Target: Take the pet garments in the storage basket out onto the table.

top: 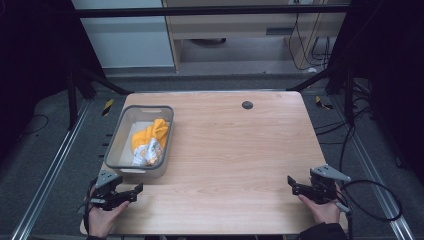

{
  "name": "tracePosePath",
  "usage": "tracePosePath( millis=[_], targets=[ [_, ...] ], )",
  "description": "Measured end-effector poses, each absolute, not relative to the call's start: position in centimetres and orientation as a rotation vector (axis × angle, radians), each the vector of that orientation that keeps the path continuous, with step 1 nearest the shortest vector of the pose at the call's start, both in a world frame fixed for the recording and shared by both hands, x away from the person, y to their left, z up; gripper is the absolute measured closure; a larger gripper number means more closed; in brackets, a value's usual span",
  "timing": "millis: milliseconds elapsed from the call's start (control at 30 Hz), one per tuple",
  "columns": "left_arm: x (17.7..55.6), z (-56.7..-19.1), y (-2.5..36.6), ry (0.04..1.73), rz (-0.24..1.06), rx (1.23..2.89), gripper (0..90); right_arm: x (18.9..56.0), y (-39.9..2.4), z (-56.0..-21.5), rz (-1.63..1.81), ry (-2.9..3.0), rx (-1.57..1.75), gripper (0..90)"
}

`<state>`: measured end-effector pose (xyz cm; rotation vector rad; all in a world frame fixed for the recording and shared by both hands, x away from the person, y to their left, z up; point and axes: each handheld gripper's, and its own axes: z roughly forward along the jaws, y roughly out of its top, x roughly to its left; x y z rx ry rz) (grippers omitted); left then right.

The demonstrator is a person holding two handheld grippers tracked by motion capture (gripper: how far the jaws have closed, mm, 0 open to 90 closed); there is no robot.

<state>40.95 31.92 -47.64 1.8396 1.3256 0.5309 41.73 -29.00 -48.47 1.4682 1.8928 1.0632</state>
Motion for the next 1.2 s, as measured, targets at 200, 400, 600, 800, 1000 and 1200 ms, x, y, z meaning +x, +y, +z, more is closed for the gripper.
tracePosePath(
  millis=[200, 400, 600, 800, 1000, 1200],
  targets=[
    [40.6, -47.0, 31.9, 1.315, 0.530, 1.797, 14.6, 41.7, -29.0, -48.5, 1.058, 1.894, 1.464, 10.9],
    [40.4, -46.4, 32.0, 1.305, 0.532, 1.767, 15.6, 41.6, -28.7, -48.6, 1.049, 1.909, 1.463, 10.8],
    [40.3, -45.6, 32.0, 1.295, 0.534, 1.755, 15.8, 41.7, -28.6, -48.7, 1.042, 1.909, 1.457, 10.7],
    [40.3, -44.5, 31.6, 1.267, 0.536, 1.745, 15.9, 41.6, -28.5, -48.7, 1.036, 1.905, 1.452, 10.4],
    [40.4, -43.4, 31.3, 1.230, 0.546, 1.740, 18.8, 41.6, -28.4, -48.8, 1.019, 1.913, 1.446, 10.3],
    [40.5, -42.7, 31.2, 1.225, 0.557, 1.735, 18.8, 41.6, -28.1, -48.8, 1.014, 1.915, 1.431, 10.3]
  ],
)
